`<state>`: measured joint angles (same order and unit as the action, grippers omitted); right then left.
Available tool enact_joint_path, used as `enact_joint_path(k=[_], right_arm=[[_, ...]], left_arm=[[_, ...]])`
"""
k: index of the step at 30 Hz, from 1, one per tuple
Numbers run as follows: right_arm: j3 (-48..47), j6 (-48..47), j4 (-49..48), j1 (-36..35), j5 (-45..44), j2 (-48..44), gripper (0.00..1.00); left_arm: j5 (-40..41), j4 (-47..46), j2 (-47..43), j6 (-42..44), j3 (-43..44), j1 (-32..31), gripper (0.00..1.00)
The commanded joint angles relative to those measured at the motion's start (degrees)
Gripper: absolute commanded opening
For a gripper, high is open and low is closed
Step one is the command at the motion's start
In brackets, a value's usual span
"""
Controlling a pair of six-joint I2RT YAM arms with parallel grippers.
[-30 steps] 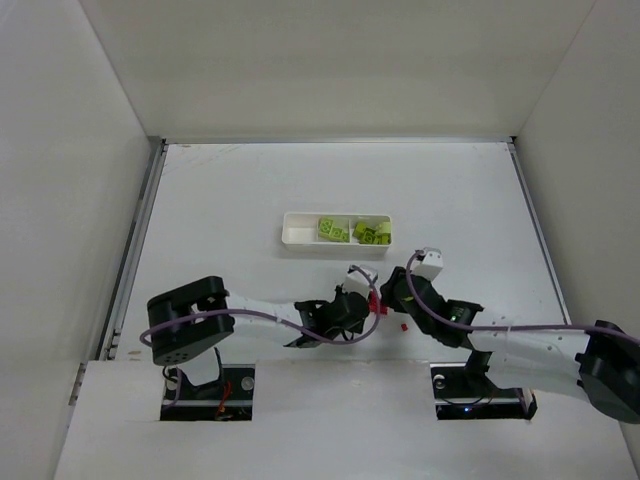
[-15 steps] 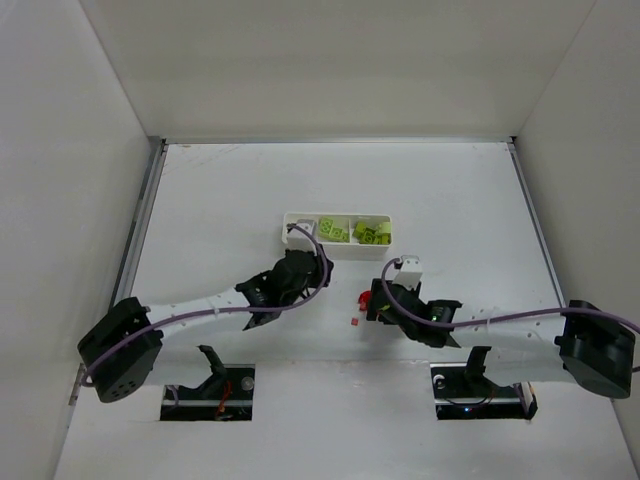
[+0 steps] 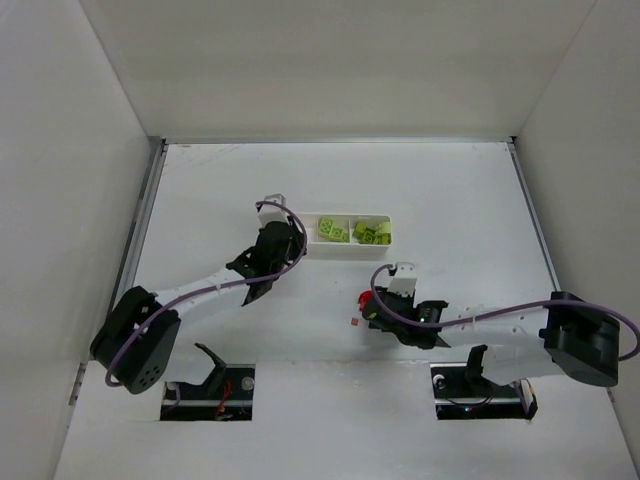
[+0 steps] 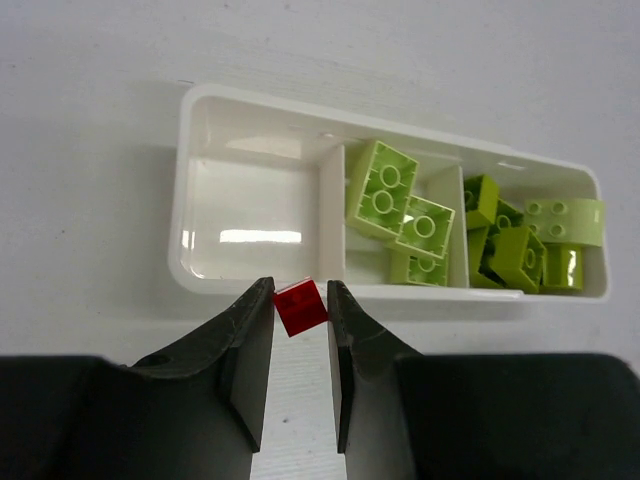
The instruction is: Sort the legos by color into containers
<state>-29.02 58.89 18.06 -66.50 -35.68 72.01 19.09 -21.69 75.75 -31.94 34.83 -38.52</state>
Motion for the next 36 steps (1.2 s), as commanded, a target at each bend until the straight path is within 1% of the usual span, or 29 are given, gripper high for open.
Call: enact_joint_path(k=[1,6,8,12,13,16,18,20,23,26,28,31,34,36], right_arm=[[-3.24,1.40,0.83,-1.04,-1.67,2.69,0.56],[-4.38,0.79,-0.31,-1.30,-3.43,5.77,0.52],[-4.65,0.78,-0.49,-1.39,-3.69,6.74,0.49],[-5.17,0.43,-0.58,-1.39,-3.78,7.71,0.45],[-5.17,0.35,-0.57,-1.48,-3.87,7.71,0.45],[-4.65,0.61,-1.01,-1.48,-3.96,6.92,0.37],[-4.56,0.17,-1.02,-1.66,-4.66,6.05,0.36],[-4.56,-0.53,-0.58,-2.36,-5.45,4.47,0.35],[-4.82,-1.50,0.13,-2.71,-5.63,1.04,0.34],[-5.79,-4.30,-0.31,-2.89,-5.37,-2.13,0.34],[-7.10,-7.03,-2.85,-2.63,-4.93,-3.45,0.34],[-9.30,-14.58,-10.93,0.44,-2.82,-2.75,0.34],[-12.89,-20.91,-20.76,5.53,3.14,1.36,0.34],[-16.32,-23.28,-24.72,8.17,7.01,5.31,0.34]], left_arm=[[-0.54,-3.44,2.55,0.48,3.75,1.83,0.19],[-0.81,-3.35,7.39,3.20,7.97,3.50,0.21],[-0.72,-2.92,10.64,4.51,10.77,4.11,0.21],[-0.64,-2.83,14.51,5.66,13.16,5.08,0.23],[-0.64,-2.83,15.39,5.66,13.59,5.08,0.25],[-0.64,-2.74,16.36,5.66,13.95,5.08,0.33],[-0.55,-3.00,16.19,5.31,13.60,5.08,0.38],[-0.55,-2.74,16.01,5.23,13.51,5.34,0.41],[-0.55,-2.21,13.65,4.96,12.73,5.52,0.45],[-0.55,-2.48,9.44,4.17,10.79,4.82,0.46],[-0.55,-2.30,5.74,4.17,9.12,4.12,0.45],[-0.29,-2.21,-1.28,3.73,4.74,3.15,0.42],[0.16,-0.55,-8.31,2.86,-1.14,1.84,0.39],[0.42,1.73,-12.70,1.98,-5.01,1.04,0.38]])
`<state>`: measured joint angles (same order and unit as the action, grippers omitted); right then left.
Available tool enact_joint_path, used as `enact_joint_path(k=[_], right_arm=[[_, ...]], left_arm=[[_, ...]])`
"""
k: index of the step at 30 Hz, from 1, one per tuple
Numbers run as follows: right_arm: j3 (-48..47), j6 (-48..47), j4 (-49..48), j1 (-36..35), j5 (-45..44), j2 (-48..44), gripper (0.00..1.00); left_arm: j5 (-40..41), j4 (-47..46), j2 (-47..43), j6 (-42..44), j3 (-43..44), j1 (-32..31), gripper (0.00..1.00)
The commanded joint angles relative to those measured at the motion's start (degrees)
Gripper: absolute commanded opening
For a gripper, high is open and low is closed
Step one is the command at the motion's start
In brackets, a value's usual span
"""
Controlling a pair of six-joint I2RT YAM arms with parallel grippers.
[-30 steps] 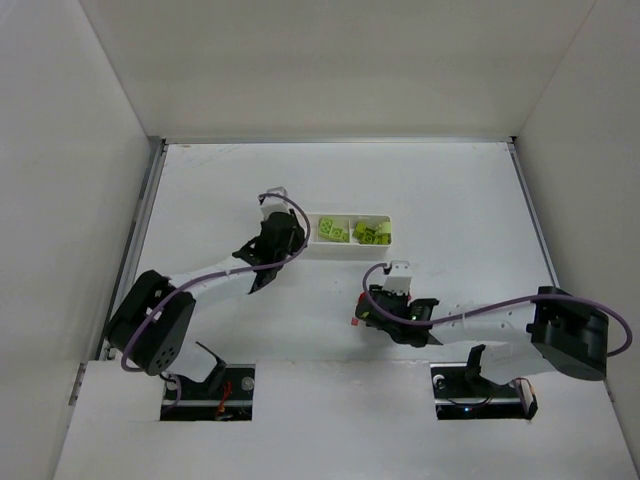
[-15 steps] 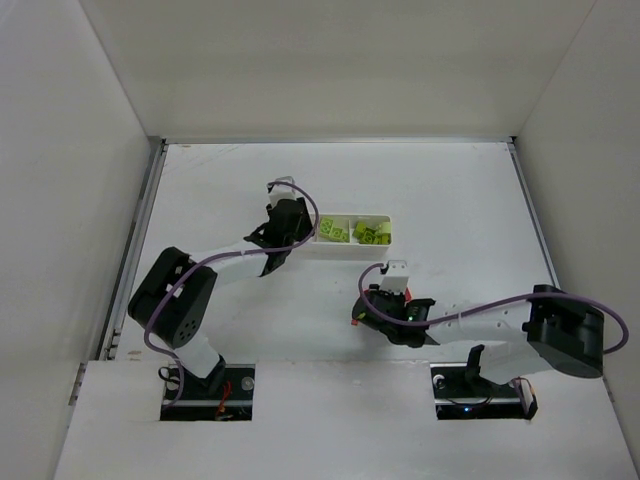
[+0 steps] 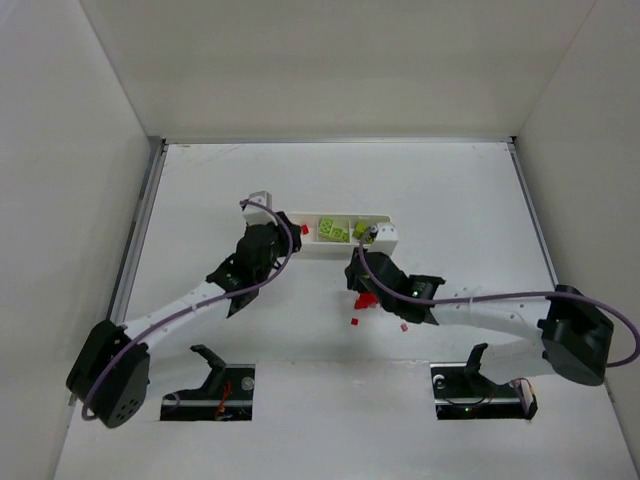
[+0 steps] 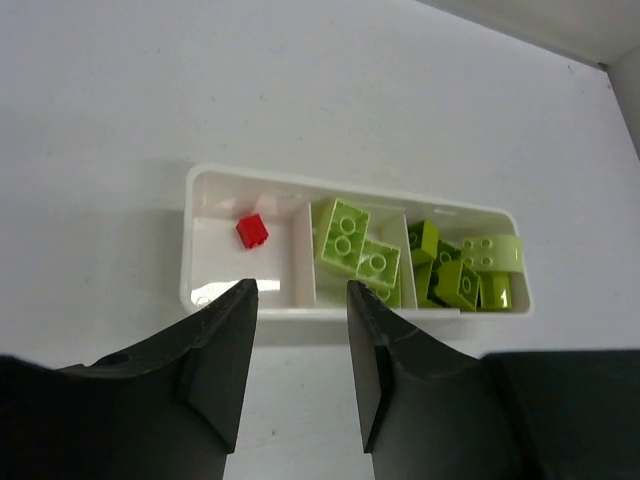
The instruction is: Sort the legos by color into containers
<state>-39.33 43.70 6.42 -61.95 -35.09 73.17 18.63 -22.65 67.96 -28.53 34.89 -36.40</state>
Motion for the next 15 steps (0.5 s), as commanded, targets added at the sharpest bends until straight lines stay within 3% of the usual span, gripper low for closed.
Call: enact_joint_path(k=[1,10,15], right_arm=[[-7.85,-8.72,-14.05,4.68,7.83,5.83,0.34],[-30.44,-14.52,-14.15,9.61,14.17,27.37,0.34],[-38.53,-13.65,-12.66,10.58,15.23,35.37,0.37]], left_arm=[[0.97,3.57,-6.77,-1.78,-6.84,-1.69,0.37],[2.72,14.29,-23.65,-8.10,-20.38,-8.45,0.34],[2.81,13.52,-22.98,-9.35,-20.75,-15.38,0.36]])
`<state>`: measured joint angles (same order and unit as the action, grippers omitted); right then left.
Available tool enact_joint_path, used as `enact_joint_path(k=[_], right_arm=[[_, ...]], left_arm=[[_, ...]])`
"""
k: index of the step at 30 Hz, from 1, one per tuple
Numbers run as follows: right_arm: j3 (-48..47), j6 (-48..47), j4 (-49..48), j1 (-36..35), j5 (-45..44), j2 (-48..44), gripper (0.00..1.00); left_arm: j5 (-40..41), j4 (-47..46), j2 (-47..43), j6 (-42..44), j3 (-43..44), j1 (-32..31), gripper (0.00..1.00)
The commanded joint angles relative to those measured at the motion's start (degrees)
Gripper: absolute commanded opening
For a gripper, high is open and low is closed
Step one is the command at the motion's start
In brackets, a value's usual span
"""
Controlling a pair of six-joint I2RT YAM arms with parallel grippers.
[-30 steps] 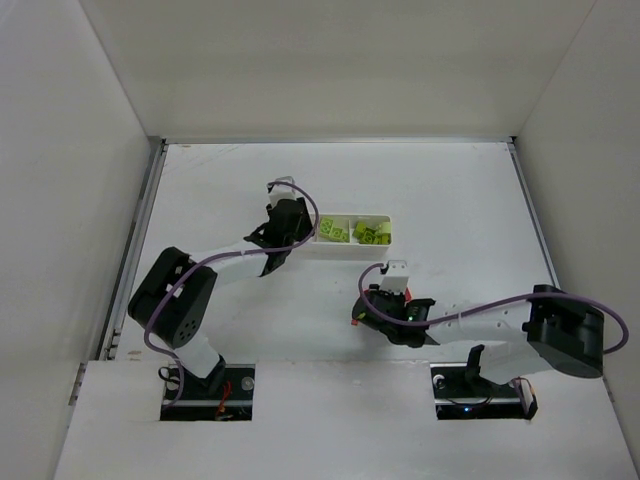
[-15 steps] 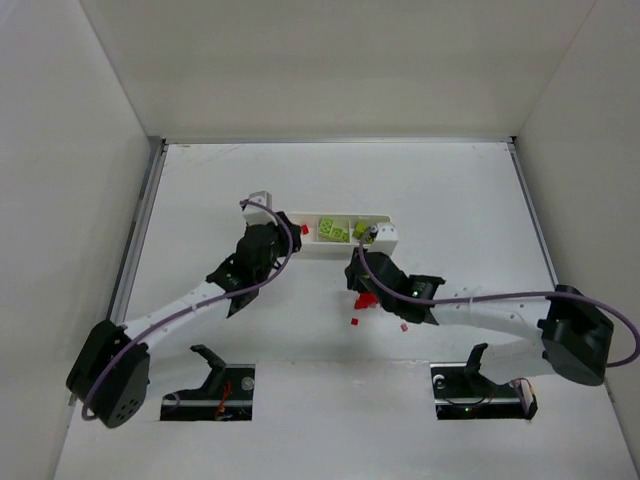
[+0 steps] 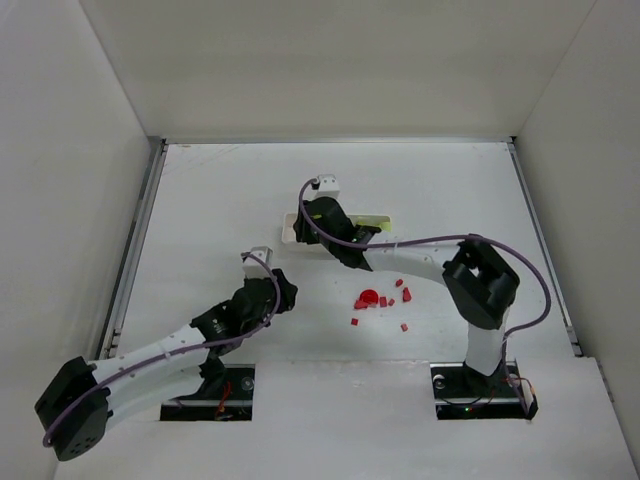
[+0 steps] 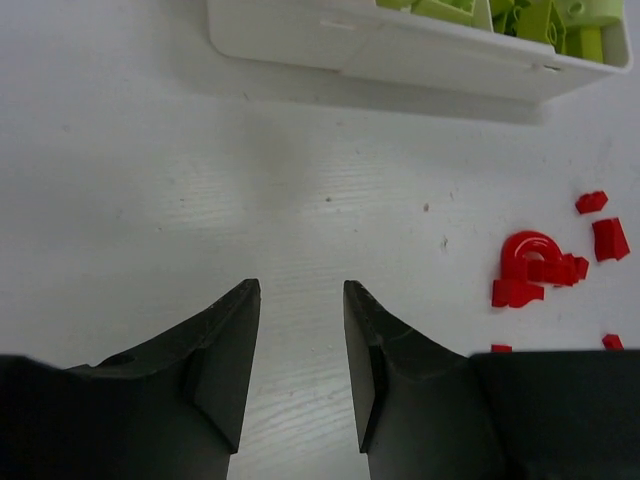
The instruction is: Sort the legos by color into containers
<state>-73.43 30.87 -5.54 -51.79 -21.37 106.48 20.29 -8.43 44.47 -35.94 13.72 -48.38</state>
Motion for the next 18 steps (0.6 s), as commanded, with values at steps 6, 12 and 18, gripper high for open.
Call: enact_joint_path(k=[6,12,18], right_arm=[[-6.81,0.24,0.44,0.42,0.27,3.48,0.58],[-1.56,0.33,-0.26,0.77,-3.85,-2.92,0.58],[14.25,2.61,-1.49,1.12,-10.79,-17.41,0.40]], left_arm=[[5.01,-4.23,6.67,-1.32,2.54,-14.05,0.37],[9.75,-7.74,16.60,-1.50,6.58,-24.94,0.38],[13.54,-11.26,30.13,-0.09,13.43,-31.99,0.39]])
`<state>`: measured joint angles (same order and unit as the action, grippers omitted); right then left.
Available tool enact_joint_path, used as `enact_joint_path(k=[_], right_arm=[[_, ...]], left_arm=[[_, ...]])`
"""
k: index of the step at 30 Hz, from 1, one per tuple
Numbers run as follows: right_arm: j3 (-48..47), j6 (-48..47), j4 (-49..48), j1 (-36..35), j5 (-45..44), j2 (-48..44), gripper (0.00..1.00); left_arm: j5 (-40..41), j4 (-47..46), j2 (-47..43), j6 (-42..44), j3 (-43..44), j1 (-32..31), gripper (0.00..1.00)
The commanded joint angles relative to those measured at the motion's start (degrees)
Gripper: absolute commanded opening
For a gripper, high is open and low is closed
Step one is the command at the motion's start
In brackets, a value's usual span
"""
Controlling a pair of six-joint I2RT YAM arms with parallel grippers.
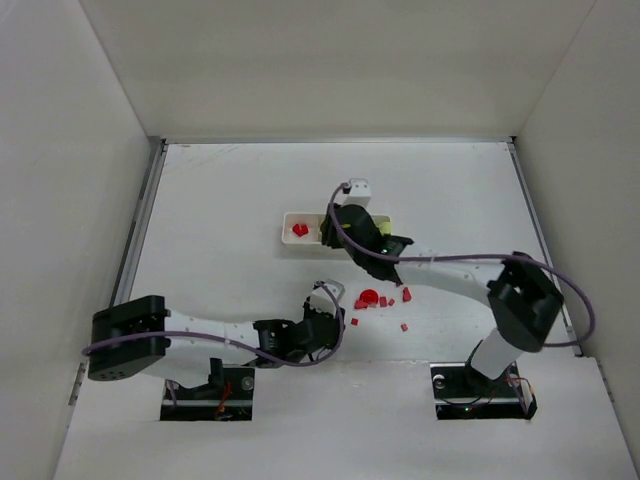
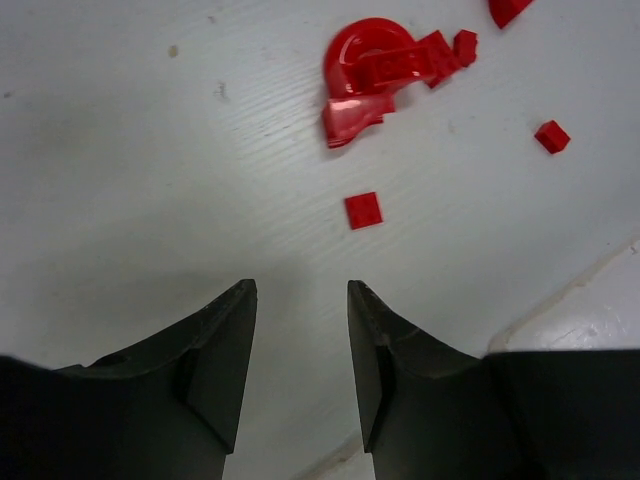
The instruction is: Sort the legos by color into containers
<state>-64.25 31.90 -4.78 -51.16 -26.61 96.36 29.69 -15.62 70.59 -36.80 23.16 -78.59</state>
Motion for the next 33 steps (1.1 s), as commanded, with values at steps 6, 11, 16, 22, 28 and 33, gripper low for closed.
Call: enact_joint_path(k=[6,11,16,22,28,33], right_arm=[[22.39,8.25,1.25,0.31,-11.70,-24.35,0.33],[31.71,14.85,8.02,0.23,-13.64,-34.20,0.34],[36.64,16.97,9.17,-0.04,-13.47,-40.19,0.34],[38.85,16.97,9.61,-0.04,-13.03,-43.79,0.35],[40.78,17.23,9.79,-0.30,-12.77,-46.08,0.37],[42.19,18.72,12.15,-0.48,-12.59,-49.06,0.37]], left_arm=[[6.60,-3.55,12.11,0.85,9.09,-2.84,0.37],[7.40,-2.23,16.33,0.41,12.52,-3.72,0.35],[8.62,0.84,20.11,-2.31,15.60,-4.07,0.33],[10.91,6.82,24.15,-6.00,19.46,-4.51,0.30],[13.81,10.69,27.76,-8.82,22.19,-5.92,0.29],[13.81,11.22,29.17,-9.78,22.63,-5.83,0.25]])
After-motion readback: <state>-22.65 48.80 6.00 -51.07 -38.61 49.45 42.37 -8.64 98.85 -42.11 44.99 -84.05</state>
